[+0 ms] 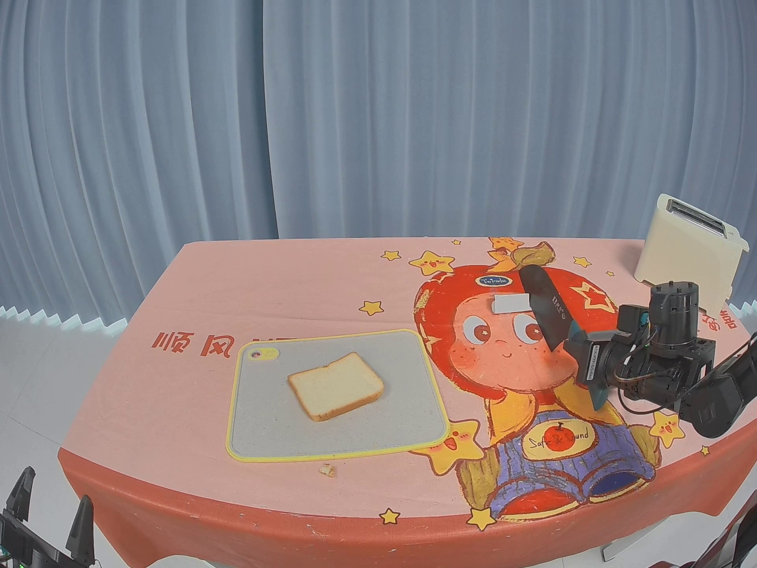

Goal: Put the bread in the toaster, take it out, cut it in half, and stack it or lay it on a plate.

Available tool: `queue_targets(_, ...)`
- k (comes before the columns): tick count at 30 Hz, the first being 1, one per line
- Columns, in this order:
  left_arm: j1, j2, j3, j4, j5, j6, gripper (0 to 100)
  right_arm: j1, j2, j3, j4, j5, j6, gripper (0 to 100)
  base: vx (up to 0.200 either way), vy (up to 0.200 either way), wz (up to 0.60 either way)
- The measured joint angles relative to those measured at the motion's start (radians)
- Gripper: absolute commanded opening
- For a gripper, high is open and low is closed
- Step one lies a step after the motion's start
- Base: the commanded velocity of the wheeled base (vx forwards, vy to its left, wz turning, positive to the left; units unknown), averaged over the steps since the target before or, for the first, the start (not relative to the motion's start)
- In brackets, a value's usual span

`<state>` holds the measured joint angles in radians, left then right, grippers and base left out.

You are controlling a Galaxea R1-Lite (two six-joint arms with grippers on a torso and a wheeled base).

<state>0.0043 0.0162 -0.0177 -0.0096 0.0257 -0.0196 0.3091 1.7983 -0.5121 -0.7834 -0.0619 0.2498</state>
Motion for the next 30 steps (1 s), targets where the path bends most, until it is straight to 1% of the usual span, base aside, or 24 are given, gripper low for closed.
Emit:
queue_targets(15,0.000,0.000,0.000,0.000,0.000,-0.001,100,0.001,-0.044,-0.005,-0.003,0.001,-0.003,0,0.000,0.000,0.00)
queue_targets(23,0.000,0.000,0.000,0.000,0.000,0.000,100,0.002,-0.103,0.003,-0.001,0.002,-0.016,0,0.000,0.000,0.00)
queue_targets(30,0.000,0.000,0.000,0.000,0.000,-0.001,100,0.031,-0.162,0.007,-0.001,0.002,-0.018,0,0.000,0.000,0.00)
